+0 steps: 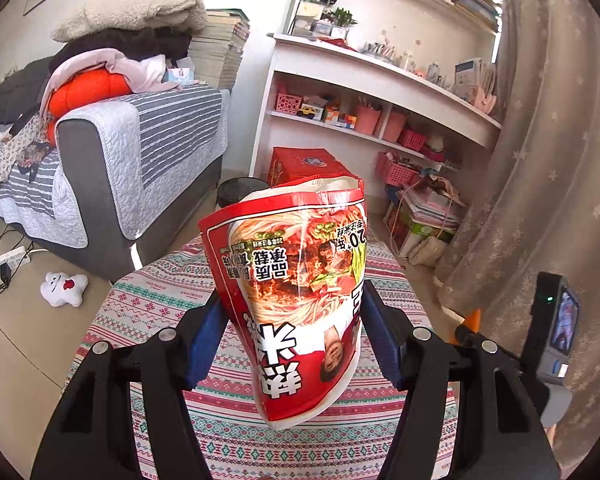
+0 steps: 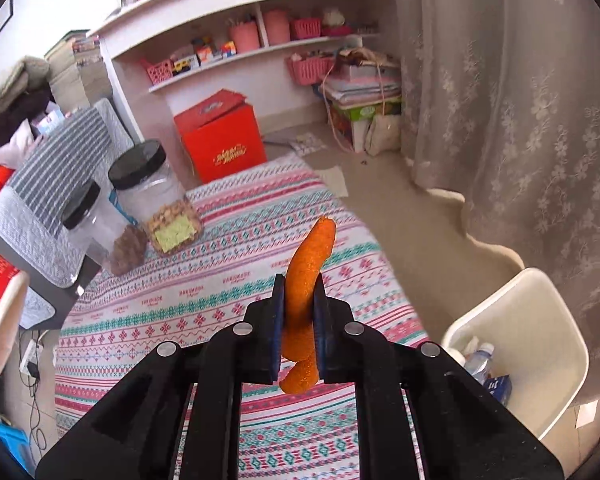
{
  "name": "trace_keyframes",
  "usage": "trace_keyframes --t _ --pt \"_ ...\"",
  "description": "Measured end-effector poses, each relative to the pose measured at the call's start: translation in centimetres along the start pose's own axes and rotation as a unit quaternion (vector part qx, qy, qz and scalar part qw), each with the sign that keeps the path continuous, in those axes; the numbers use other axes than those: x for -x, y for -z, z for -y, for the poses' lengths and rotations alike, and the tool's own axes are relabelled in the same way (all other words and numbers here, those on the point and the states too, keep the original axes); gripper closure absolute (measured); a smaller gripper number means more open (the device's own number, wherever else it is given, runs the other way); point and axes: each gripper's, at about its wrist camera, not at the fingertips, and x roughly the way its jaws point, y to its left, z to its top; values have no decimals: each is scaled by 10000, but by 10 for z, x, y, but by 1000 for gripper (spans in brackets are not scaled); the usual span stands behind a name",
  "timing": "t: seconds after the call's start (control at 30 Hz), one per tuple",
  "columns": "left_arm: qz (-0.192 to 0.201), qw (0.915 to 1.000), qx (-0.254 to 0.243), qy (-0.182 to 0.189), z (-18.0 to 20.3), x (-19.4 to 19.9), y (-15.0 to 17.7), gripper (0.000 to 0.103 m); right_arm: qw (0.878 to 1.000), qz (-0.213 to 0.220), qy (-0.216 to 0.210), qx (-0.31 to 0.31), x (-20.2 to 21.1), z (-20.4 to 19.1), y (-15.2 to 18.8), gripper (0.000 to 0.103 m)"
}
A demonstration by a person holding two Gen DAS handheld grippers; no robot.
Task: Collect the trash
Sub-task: 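Carry the orange peel over the white bin and open the right gripper, then lower the red noodle packet into the white bin and open the left gripper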
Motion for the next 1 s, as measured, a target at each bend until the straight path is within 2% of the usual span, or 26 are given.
trace_keyframes --t 0.13,0.3,0.43,0.57,0.63,0.67,0.87,1.0 --pt "20 9997 -155 207 28 7 5 39 9986 437 213 -208 38 55 -17 91" --pt "-1 9978 -437 503 68 12 16 39 9940 738 571 -576 72 127 -25 91" --pt "-18 9951 -678 714 100 13 25 39 9904 710 815 -858 79 175 -21 91" --pt "-187 9921 -810 934 130 7 40 39 9894 509 892 -1027 74 205 -14 89" --pt "-284 9904 -858 1050 147 2 47 39 9889 422 934 -1077 73 215 -12 79" --pt "-345 9892 -870 1127 156 0 51 39 9879 453 960 -1131 75 220 -11 62" --pt "-585 9786 -1158 1595 223 -8 71 39 9753 977 1264 -1523 106 256 -10 17" --pt "-704 9696 -1327 1931 269 -9 82 37 9636 1237 1588 -1759 120 284 -9 10"
